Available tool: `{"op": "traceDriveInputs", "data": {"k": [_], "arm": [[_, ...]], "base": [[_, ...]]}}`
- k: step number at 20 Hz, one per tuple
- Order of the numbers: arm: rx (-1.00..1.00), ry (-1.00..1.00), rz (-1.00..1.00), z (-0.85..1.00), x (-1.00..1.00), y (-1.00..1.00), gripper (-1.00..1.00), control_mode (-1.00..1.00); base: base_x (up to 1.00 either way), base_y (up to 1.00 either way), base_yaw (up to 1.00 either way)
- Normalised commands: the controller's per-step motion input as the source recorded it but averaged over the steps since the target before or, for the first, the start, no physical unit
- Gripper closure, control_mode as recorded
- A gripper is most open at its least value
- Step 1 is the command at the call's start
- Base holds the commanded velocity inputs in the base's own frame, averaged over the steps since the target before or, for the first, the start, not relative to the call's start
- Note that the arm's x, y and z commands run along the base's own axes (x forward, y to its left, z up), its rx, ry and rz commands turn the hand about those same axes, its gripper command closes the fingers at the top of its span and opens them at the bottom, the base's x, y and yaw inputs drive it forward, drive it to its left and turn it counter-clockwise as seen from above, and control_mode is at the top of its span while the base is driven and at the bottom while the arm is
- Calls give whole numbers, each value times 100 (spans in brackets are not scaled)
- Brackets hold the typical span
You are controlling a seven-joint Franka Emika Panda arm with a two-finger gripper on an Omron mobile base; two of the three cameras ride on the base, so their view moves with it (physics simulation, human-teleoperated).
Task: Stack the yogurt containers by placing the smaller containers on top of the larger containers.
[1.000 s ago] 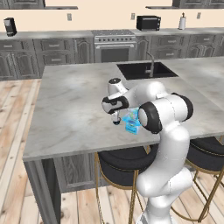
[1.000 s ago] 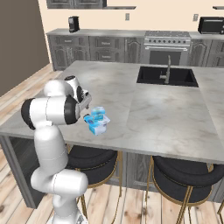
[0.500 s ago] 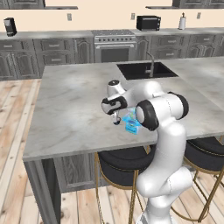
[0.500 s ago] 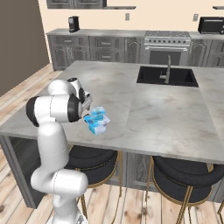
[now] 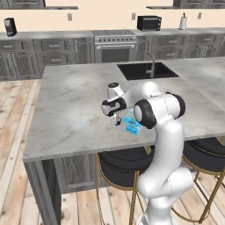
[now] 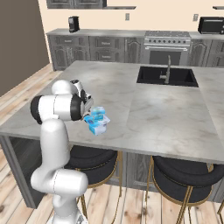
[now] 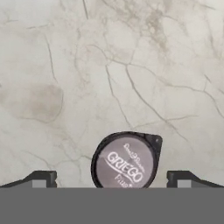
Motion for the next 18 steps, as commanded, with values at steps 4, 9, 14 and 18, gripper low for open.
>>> {"op": "traceDriveInputs", "data": {"k": [4, 9, 14, 18], "arm": [[0, 2, 0, -17, 13, 0, -100, -100], [0, 2, 0, -18, 8, -2, -100, -100], [0, 1, 0, -18, 11, 0, -100, -100], [0, 0, 0, -13, 5, 0, -100, -100]], "base": [[0, 0, 0], [0, 0, 0], [0, 0, 0], [0, 0, 0]]}}
